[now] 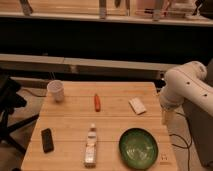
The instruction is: Place the white sponge in the ceramic cup
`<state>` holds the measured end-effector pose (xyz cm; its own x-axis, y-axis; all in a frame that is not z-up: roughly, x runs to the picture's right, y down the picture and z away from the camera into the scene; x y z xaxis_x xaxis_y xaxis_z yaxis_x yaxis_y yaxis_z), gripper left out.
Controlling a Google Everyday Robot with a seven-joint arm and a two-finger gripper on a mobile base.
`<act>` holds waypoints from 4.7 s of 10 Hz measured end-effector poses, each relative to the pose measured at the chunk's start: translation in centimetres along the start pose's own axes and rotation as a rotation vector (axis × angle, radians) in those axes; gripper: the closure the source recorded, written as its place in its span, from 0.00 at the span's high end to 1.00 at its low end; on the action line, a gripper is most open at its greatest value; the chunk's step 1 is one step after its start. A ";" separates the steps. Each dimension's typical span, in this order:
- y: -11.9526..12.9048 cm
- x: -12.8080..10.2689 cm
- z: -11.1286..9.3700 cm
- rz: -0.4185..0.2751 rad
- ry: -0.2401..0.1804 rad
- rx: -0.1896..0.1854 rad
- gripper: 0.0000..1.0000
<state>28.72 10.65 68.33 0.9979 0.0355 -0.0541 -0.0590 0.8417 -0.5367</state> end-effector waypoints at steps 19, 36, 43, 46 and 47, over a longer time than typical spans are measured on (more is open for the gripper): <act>-0.2 -0.1 0.2 -0.004 0.000 0.004 0.80; -3.5 -3.3 6.9 -0.176 -0.004 0.035 0.80; -4.6 -4.1 8.4 -0.267 -0.016 0.045 0.80; -4.9 -4.4 9.1 -0.303 -0.019 0.048 0.80; -5.1 -4.4 9.2 -0.319 -0.019 0.051 0.80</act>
<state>24.89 11.17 79.09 0.9663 -0.2244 0.1262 0.2574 0.8378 -0.4816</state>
